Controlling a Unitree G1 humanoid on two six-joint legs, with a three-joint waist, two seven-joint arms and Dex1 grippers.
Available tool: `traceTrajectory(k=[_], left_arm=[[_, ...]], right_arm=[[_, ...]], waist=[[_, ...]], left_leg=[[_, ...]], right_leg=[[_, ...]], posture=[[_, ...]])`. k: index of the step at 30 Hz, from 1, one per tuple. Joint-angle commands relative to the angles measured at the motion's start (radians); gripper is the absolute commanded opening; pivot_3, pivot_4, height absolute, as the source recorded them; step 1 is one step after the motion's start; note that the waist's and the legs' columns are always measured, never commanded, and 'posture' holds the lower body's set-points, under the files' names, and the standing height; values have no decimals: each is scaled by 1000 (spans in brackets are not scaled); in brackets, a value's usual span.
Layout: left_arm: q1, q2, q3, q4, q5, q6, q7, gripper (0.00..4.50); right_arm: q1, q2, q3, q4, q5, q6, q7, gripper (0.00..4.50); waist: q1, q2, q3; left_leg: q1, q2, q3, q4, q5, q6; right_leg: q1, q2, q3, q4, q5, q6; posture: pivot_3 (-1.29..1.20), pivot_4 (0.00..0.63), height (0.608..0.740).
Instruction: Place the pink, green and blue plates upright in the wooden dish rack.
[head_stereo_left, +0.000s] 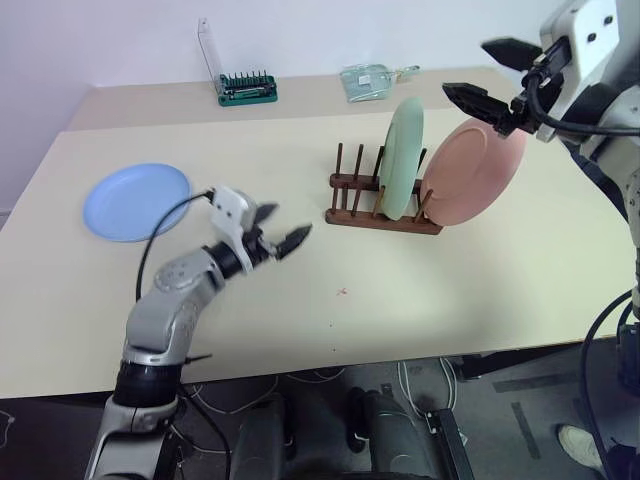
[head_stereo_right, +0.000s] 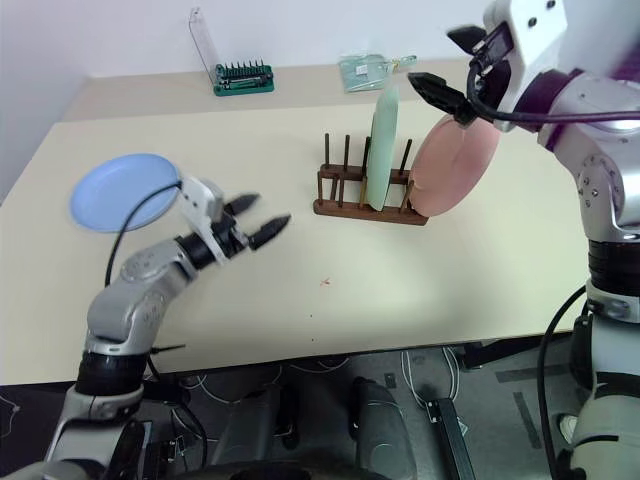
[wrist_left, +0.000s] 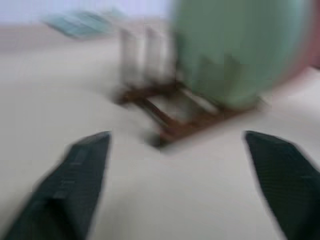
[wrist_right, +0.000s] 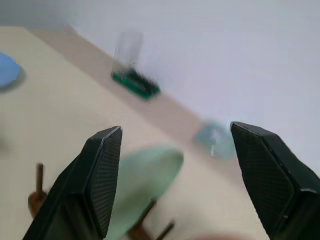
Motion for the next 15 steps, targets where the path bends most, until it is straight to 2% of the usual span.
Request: traceTrajectory(k=[1,4,8,15], left_arm=[[-118,9,163,86,78,-24,259,4434],[-211,36,321,157,135,13,518,4434],[-231,62,458,171,174,127,729,4434],[-235,1,683,166,38,336,836,4434]], right_arm=[[-18,70,99,-150,-44,-58,83,3526],[2,170,205,-151,-146,-88,66,3526],[36,251,245,-117,-214,-123,69,3526],[88,315,243,-82,-256,-139,83,3526]], waist=[[-2,-1,0],[-5,-3,0],[5,-4,1],[33,-13,1]], left_leg=[[0,0,0,0,0,0],[2,1,0,0,0,0],[1,0,1,0,0,0],[1,-2,-1,3,0,0]], right_leg=[[0,1,0,1,0,0],[0,1,0,2,0,-1],[0,-2,0,3,1,-2],[5,-4,-2,2,2,-3]], posture=[[0,150,730],[0,150,730],[0,150,730],[0,150,730]])
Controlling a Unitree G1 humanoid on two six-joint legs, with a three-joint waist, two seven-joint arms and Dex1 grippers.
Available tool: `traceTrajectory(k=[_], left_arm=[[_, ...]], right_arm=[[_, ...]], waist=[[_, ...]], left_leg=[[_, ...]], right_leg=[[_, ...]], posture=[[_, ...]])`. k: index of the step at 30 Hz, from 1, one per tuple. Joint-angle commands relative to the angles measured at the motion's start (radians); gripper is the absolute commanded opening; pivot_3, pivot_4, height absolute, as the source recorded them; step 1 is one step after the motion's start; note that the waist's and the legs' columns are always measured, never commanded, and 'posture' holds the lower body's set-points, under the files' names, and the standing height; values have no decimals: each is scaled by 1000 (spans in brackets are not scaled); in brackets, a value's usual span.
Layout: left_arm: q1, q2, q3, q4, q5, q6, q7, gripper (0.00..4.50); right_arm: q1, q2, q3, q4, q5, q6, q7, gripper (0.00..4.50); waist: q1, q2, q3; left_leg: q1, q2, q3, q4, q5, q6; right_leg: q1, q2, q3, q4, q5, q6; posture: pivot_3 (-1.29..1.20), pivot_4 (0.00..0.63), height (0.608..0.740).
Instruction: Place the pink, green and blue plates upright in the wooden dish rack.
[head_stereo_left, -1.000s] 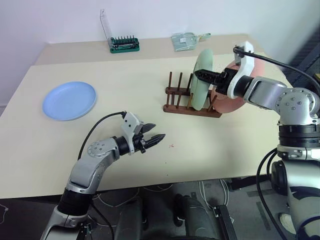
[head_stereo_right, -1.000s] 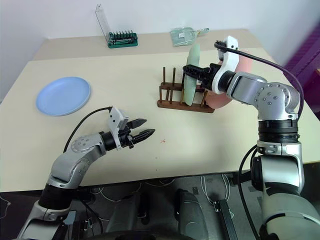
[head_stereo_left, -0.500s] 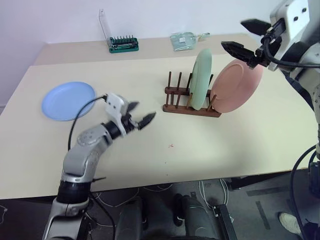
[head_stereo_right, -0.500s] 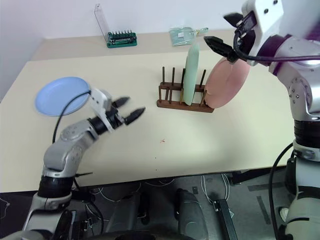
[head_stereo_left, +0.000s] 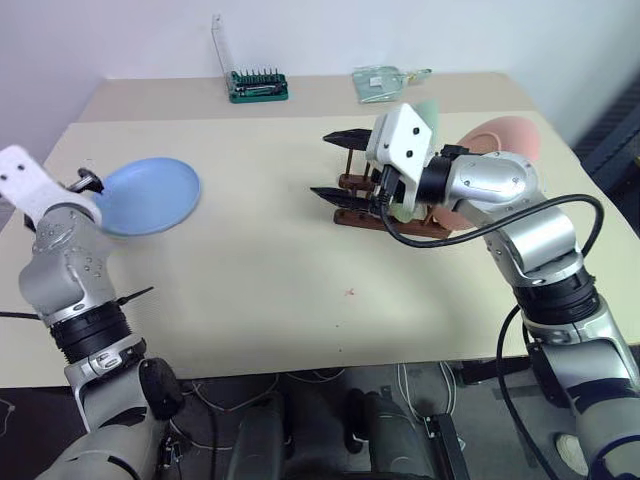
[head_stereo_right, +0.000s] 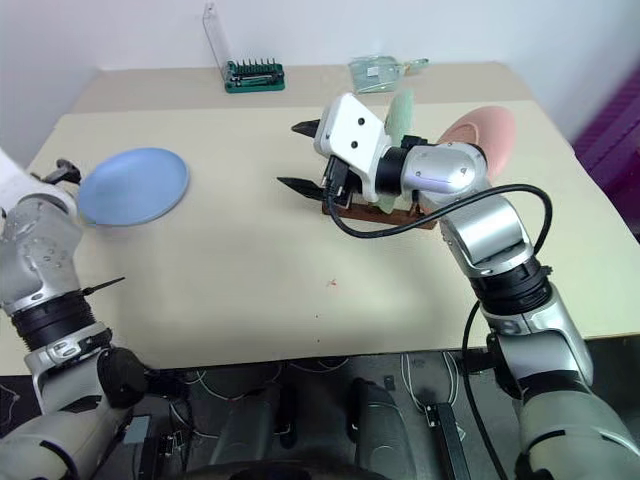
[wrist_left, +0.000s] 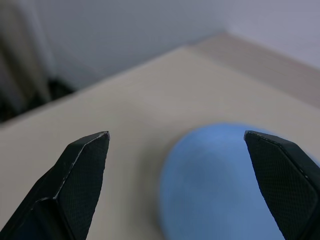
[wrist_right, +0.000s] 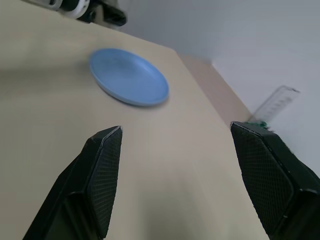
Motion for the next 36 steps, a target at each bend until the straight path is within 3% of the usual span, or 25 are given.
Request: traceTrajectory(k=[1,10,13,19,28,31,36], left_arm=[[-10,-31,89,-14,-94,78,23,4434],[-56,-104,230,124,-279,157,36,4434],[-79,-107,231,185,-302,113,34,3106],[-85,-115,183,185,-330,76,22,19],[-96,-112,-112,-2,-275,-76,-148,19],[-148,-147,-210,-99,-278,-36,-118,0],[-189,-179,-259,-183,-290,49,-49,0]], right_arm=[[14,14,-25,-3,-29,-26,6,3526],[45,45,-38,-18,-54,-17,7,3526],[56,50,-44,-30,-61,-4,-6,3526],[71,46,-40,-42,-96,-9,-17,3526],[7,75,29,45,-258,-177,-25,3526],[-55,96,114,186,-436,-376,-90,4389],[-129,140,143,375,-584,-576,-211,4454]], waist=[[-1,-1,0],[-7,-1,0],[-3,-1,0],[-5,-2,-1],[-9,-2,0],[-9,-2,0],[-12,-2,0]], left_leg=[[0,0,0,0,0,0],[2,1,0,-1,1,-2],[2,0,0,0,1,-2],[2,0,0,0,1,-2],[1,0,1,0,2,-3],[1,0,2,0,2,-3],[1,-1,2,-1,2,-3]], right_leg=[[0,0,0,0,0,0],[0,1,0,2,0,0],[1,1,0,2,0,0],[1,1,-1,2,0,-1],[0,2,-1,2,0,-1],[0,2,-1,2,0,-1],[0,2,0,1,0,-1]], posture=[[0,150,730],[0,150,730],[0,150,730],[0,150,730],[0,150,730],[0,150,730],[0,150,730]])
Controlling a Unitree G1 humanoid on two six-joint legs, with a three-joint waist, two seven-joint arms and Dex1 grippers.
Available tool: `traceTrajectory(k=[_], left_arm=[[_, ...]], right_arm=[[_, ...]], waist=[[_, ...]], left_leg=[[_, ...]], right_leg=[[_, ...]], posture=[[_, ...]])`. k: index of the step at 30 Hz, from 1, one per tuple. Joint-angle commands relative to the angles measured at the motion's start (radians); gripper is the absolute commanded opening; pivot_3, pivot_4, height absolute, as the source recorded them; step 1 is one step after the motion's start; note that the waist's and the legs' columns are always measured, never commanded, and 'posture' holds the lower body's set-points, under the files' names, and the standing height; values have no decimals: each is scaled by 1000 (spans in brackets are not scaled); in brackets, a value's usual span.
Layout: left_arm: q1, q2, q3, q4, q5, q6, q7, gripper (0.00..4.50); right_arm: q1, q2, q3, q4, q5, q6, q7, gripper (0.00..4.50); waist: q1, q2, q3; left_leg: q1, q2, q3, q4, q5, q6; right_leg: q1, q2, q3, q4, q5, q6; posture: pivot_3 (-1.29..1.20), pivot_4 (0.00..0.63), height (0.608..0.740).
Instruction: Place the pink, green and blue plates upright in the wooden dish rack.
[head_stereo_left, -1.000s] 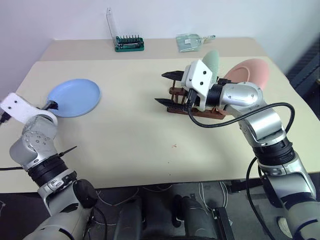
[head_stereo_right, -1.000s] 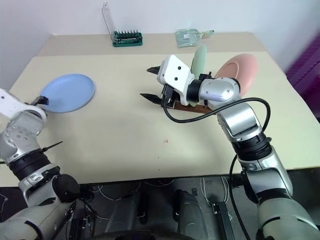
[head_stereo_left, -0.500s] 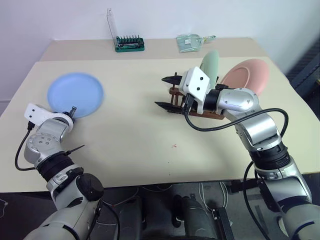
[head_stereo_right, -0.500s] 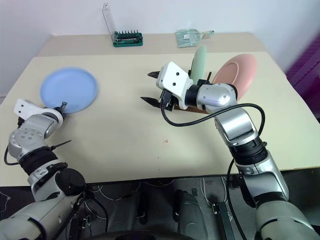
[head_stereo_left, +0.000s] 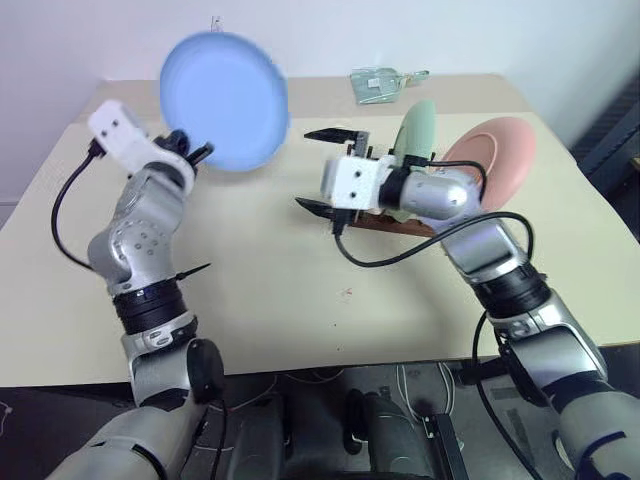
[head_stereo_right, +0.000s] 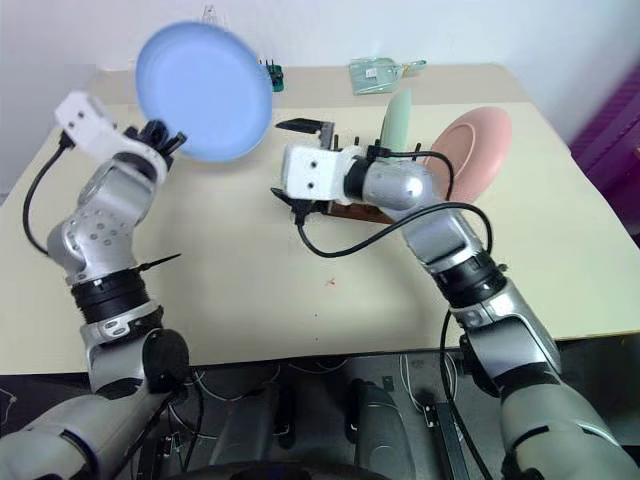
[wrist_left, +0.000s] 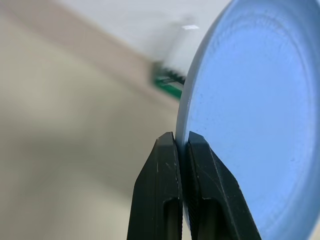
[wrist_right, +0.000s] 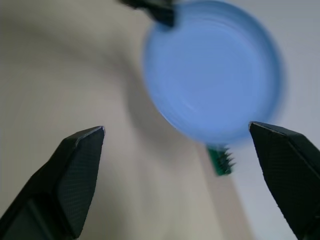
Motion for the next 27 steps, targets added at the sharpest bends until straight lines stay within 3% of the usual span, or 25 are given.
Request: traceTrajectory(k=[1,14,17,24,27], left_arm=[[-33,-9,-18,-90,-32,58,39,0],[-84,-106,5,-194,-173,203,137,0],[-85,-100,-2,-193,-181,212,141,0],[-83,-102,2,-183,-209,225,148,0],[-82,-110,8,-181,-233,215,145,0]], right_arm=[[-71,21,-15,97,-84,-130,-86,4454],[-189,73,29,392,-339,-332,-307,4454],[-197,71,20,415,-366,-333,-341,3602],[-195,54,8,428,-413,-320,-400,59],[-183,47,4,412,-428,-316,-411,59]], waist=[[-4,0,0],[-3,0,0],[-5,0,0],[-3,0,0],[-4,0,0]], left_leg=[[0,0,0,0,0,0],[0,0,0,0,1,-1],[0,0,0,0,1,-1],[0,0,0,0,2,-4],[0,0,0,0,2,-4]], right_leg=[[0,0,0,0,0,0],[0,1,0,0,0,0],[0,1,0,0,0,0],[0,1,0,0,0,0],[0,1,1,0,0,0]], posture=[[0,150,730],[0,150,730],[0,150,730],[0,150,730],[0,150,730]])
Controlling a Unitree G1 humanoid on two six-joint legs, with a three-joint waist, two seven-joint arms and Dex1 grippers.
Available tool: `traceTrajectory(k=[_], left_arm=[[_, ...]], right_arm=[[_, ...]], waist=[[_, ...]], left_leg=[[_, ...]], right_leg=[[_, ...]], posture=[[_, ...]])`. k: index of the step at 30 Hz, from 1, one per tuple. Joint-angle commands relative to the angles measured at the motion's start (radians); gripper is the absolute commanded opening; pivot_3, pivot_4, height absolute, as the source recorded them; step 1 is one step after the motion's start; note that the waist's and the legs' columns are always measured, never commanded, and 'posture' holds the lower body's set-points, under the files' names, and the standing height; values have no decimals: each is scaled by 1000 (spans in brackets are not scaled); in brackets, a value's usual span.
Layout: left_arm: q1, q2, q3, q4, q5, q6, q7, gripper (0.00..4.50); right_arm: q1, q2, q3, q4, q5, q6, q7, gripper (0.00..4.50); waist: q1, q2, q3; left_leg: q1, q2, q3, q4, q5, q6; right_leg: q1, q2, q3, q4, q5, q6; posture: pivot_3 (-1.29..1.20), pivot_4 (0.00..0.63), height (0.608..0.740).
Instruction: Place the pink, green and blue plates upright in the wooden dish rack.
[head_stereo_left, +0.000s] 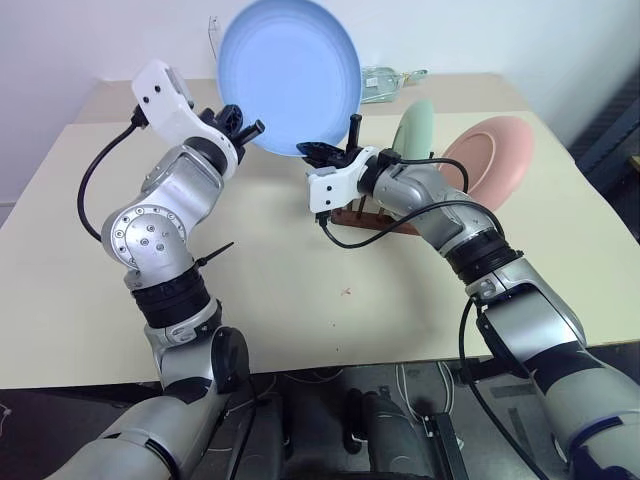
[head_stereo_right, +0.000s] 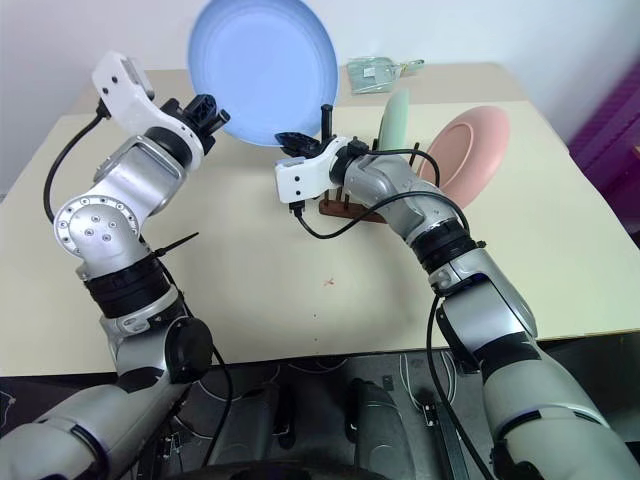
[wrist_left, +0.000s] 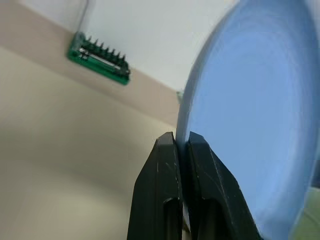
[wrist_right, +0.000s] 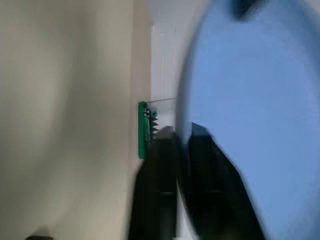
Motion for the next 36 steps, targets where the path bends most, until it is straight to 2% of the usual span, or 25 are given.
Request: traceTrajectory(k=[1,4,8,10,14,17,19,22,24,26,30,32,36], left_arm=[[-9,-11,15,-23,-46,-19,-5,0],[-29,-24,37,-39,-73,-105,-35,942],[-97,11,123,-5,-19,-364,-21,2929],[-123,43,182,23,6,-496,-12,2929],[-60,219,145,112,127,-517,-56,2929],[122,397,-61,188,332,-477,-196,2929],[227,451,-180,209,413,-466,-270,2929],[382,394,-259,173,364,-483,-430,2929],[452,348,-308,145,337,-479,-511,2929],[506,333,-380,123,357,-491,-588,2929],[549,331,-451,85,378,-531,-702,2929],[563,335,-481,65,382,-544,-762,2929],[577,339,-501,47,385,-536,-822,2929]], right_arm=[[-18,-19,-39,-40,-6,9,-39,59],[-6,-25,-44,-61,-6,13,-34,0],[5,-21,-74,-87,41,28,-20,0],[14,-14,-98,-102,87,33,1,0],[34,3,-157,-166,195,60,51,0],[60,59,-275,-332,442,189,143,0],[77,97,-344,-458,604,330,196,0],[84,179,-509,-680,977,734,162,0],[75,231,-653,-762,1290,1007,36,0],[85,249,-737,-807,1481,1176,-61,0],[107,277,-809,-822,1645,1323,-250,0],[122,288,-818,-821,1673,1356,-321,0],[154,275,-789,-822,1673,1396,-365,0]], waist=[[0,0,0],[2,0,0],[-1,0,0],[-3,0,0],[-16,0,0],[-18,1,0],[-13,1,0],[-6,0,0],[0,-1,-1],[2,-1,-1],[0,1,-1],[-4,2,-1],[-14,3,-1]], left_leg=[[0,0,0,0,0,0],[0,0,0,0,1,-1],[0,0,0,0,0,0],[0,0,0,0,0,1],[1,0,1,-1,-1,2],[1,0,1,-2,0,1],[1,0,1,-1,1,-2],[0,2,0,-1,0,-1],[0,2,-3,0,-1,1],[0,3,-4,0,-2,2],[0,4,-3,-1,-2,2],[0,4,-2,-1,-2,2],[0,4,-1,-2,-2,2]], right_leg=[[0,0,0,0,0,0],[0,0,0,0,0,0],[0,0,0,0,0,0],[0,1,0,0,0,0],[0,1,0,0,0,0],[0,1,0,1,0,0],[-1,1,0,2,0,0],[1,-1,0,2,0,0],[0,-1,0,1,0,0],[0,-2,0,1,0,-1],[-2,-1,0,1,0,-5],[-2,-1,0,2,1,-5],[-3,0,0,2,1,-4]], posture=[[0,150,730],[0,150,730],[0,150,730],[0,150,730],[0,150,730],[0,150,730],[0,150,730],[0,150,730],[0,150,730],[0,150,730],[0,150,730],[0,150,730],[0,150,730]])
